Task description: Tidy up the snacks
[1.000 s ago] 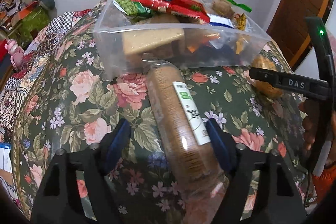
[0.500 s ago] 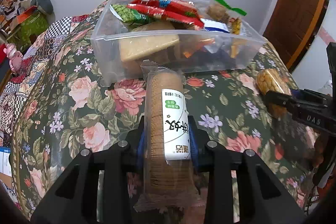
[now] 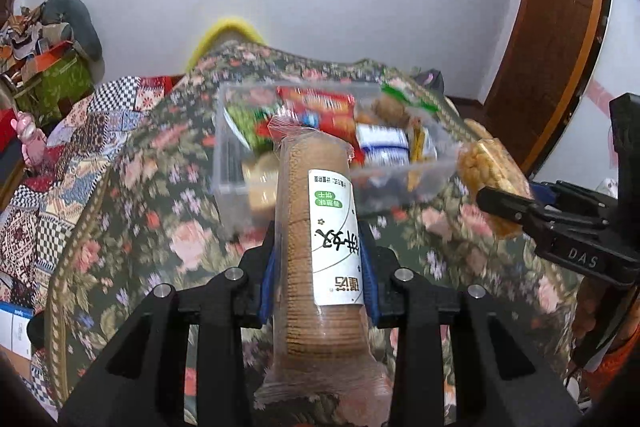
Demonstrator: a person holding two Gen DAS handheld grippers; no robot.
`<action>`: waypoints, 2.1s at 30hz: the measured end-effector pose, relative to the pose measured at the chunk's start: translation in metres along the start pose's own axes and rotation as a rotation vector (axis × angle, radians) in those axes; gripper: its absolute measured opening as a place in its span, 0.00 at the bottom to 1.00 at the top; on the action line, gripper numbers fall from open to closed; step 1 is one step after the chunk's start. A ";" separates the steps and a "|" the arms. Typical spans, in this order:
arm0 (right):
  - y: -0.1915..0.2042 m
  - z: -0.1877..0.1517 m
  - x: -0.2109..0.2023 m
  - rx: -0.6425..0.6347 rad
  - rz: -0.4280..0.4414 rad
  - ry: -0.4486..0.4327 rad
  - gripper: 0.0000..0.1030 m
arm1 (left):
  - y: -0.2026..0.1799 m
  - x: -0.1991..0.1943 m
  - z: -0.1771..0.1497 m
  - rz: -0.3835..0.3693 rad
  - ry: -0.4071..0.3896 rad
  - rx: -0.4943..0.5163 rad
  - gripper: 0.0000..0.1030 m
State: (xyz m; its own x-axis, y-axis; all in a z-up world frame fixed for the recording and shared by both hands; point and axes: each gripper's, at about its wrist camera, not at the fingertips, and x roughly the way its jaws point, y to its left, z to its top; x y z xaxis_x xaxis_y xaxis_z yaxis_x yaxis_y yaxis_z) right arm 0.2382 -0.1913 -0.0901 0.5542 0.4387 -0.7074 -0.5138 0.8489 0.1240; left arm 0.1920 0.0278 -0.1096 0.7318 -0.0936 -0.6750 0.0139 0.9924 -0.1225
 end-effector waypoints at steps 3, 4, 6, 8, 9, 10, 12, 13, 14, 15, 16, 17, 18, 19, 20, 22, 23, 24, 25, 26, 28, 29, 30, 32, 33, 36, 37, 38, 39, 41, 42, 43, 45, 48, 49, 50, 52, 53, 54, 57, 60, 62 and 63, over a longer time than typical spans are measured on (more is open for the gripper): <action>0.007 0.013 0.003 -0.008 0.012 -0.024 0.41 | 0.006 -0.001 0.015 0.004 -0.023 -0.014 0.34; 0.010 0.018 0.004 -0.011 0.015 -0.032 0.41 | 0.008 0.000 0.019 0.007 -0.030 -0.016 0.34; 0.013 0.025 0.010 -0.017 0.016 -0.040 0.41 | 0.011 0.001 0.028 0.021 -0.041 -0.016 0.34; 0.015 0.032 0.017 -0.022 0.015 -0.044 0.41 | 0.017 0.007 0.037 0.032 -0.044 -0.018 0.34; 0.015 0.036 0.020 -0.022 0.011 -0.048 0.41 | 0.019 0.010 0.040 0.037 -0.045 -0.021 0.34; 0.016 0.039 0.024 -0.022 0.009 -0.049 0.41 | 0.022 0.013 0.043 0.042 -0.048 -0.025 0.34; 0.016 0.046 0.030 -0.020 0.006 -0.052 0.41 | 0.027 0.019 0.049 0.044 -0.054 -0.038 0.34; 0.017 0.050 0.034 -0.019 0.003 -0.053 0.41 | 0.029 0.022 0.052 0.044 -0.055 -0.040 0.34; 0.017 0.054 0.038 -0.018 0.001 -0.053 0.41 | 0.031 0.026 0.055 0.049 -0.055 -0.041 0.34; 0.017 0.057 0.041 -0.017 -0.001 -0.053 0.41 | 0.032 0.029 0.056 0.051 -0.053 -0.041 0.34; 0.017 0.060 0.045 -0.017 -0.004 -0.051 0.41 | 0.034 0.034 0.059 0.053 -0.048 -0.043 0.34; 0.017 0.062 0.049 -0.018 -0.006 -0.048 0.41 | 0.035 0.038 0.060 0.054 -0.044 -0.043 0.34; 0.018 0.065 0.053 -0.017 -0.010 -0.045 0.41 | 0.037 0.044 0.063 0.055 -0.040 -0.043 0.34; 0.018 0.067 0.057 -0.017 -0.014 -0.041 0.41 | 0.038 0.048 0.064 0.056 -0.037 -0.043 0.34; 0.018 0.068 0.062 -0.015 -0.017 -0.036 0.41 | 0.039 0.053 0.066 0.058 -0.033 -0.045 0.34; 0.018 0.070 0.071 -0.009 -0.017 -0.024 0.41 | 0.044 0.064 0.069 0.058 -0.024 -0.056 0.34; 0.018 0.071 0.075 -0.007 -0.017 -0.015 0.41 | 0.046 0.068 0.070 0.056 -0.020 -0.063 0.34; 0.018 0.070 0.078 -0.008 -0.017 -0.010 0.41 | 0.048 0.074 0.071 0.049 -0.011 -0.070 0.34; 0.018 0.070 0.081 -0.009 -0.019 -0.002 0.41 | 0.049 0.077 0.071 0.044 -0.006 -0.075 0.34; 0.019 0.069 0.085 -0.010 -0.020 0.007 0.41 | 0.051 0.080 0.071 0.039 0.000 -0.081 0.34; 0.020 0.066 0.089 -0.015 -0.024 0.016 0.41 | 0.053 0.087 0.071 0.031 0.010 -0.084 0.34; 0.021 0.065 0.090 -0.020 -0.029 0.012 0.41 | 0.054 0.089 0.071 0.021 0.012 -0.083 0.34; 0.022 0.065 0.090 -0.028 -0.034 0.008 0.41 | 0.054 0.091 0.070 0.013 0.013 -0.081 0.35; 0.024 0.065 0.088 -0.043 -0.037 0.011 0.41 | 0.056 0.093 0.071 0.009 0.017 -0.080 0.35; 0.025 0.066 0.088 -0.047 -0.035 0.012 0.41 | 0.056 0.093 0.071 0.006 0.018 -0.080 0.35; 0.023 0.067 0.085 -0.041 -0.031 0.021 0.42 | 0.055 0.089 0.072 0.019 0.018 -0.071 0.38; 0.022 0.068 0.083 -0.035 -0.027 0.026 0.44 | 0.053 0.086 0.071 0.024 0.016 -0.062 0.39; 0.021 0.068 0.082 -0.028 -0.024 0.028 0.47 | 0.053 0.084 0.072 0.025 0.015 -0.058 0.41; 0.019 0.068 0.080 -0.024 -0.022 0.024 0.47 | 0.052 0.082 0.072 0.025 0.013 -0.055 0.44; 0.018 0.067 0.072 -0.023 -0.013 0.017 0.48 | 0.049 0.073 0.072 0.021 0.001 -0.047 0.48; 0.018 0.067 0.068 -0.023 -0.011 0.014 0.48 | 0.047 0.066 0.072 0.020 -0.009 -0.041 0.50; 0.018 0.067 0.061 -0.024 -0.011 0.004 0.48 | 0.046 0.062 0.072 0.021 -0.015 -0.038 0.50; 0.019 0.067 0.052 -0.031 -0.012 -0.012 0.48 | 0.042 0.047 0.073 0.021 -0.037 -0.027 0.50; 0.020 0.068 0.029 -0.035 -0.012 -0.052 0.48 | 0.035 0.022 0.074 0.016 -0.077 -0.016 0.50; 0.021 0.068 0.016 -0.034 -0.009 -0.073 0.48 | 0.033 0.012 0.073 0.010 -0.092 -0.015 0.50; 0.022 0.069 0.008 -0.033 -0.008 -0.089 0.48 | 0.032 0.004 0.074 0.006 -0.105 -0.015 0.50; 0.023 0.070 -0.016 -0.028 0.004 -0.131 0.48 | 0.026 -0.020 0.074 -0.009 -0.144 -0.013 0.50; 0.024 0.070 -0.024 -0.026 0.009 -0.147 0.48 | 0.023 -0.030 0.073 -0.013 -0.161 -0.009 0.50; 0.026 0.070 -0.035 -0.025 0.013 -0.166 0.48 | 0.021 -0.040 0.073 -0.014 -0.180 -0.006 0.50; 0.034 0.069 -0.068 -0.038 0.022 -0.226 0.48 | 0.014 -0.072 0.073 -0.023 -0.233 -0.004 0.50; 0.043 0.066 -0.095 -0.053 0.023 -0.278 0.50 | 0.005 -0.104 0.069 -0.035 -0.291 0.003 0.54; 0.048 0.061 -0.110 -0.060 0.025 -0.310 0.55 | -0.002 -0.126 0.064 -0.028 -0.337 0.020 0.57; 0.051 0.059 -0.116 -0.063 0.022 -0.324 0.56 | -0.006 -0.136 0.061 -0.029 -0.359 0.028 0.60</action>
State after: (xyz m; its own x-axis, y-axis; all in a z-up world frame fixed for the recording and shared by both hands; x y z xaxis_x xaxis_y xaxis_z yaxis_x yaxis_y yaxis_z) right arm 0.1866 -0.1819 0.0394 0.7166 0.5365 -0.4457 -0.5621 0.8225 0.0863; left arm 0.1338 0.0394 0.0271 0.9235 -0.0923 -0.3723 0.0531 0.9920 -0.1143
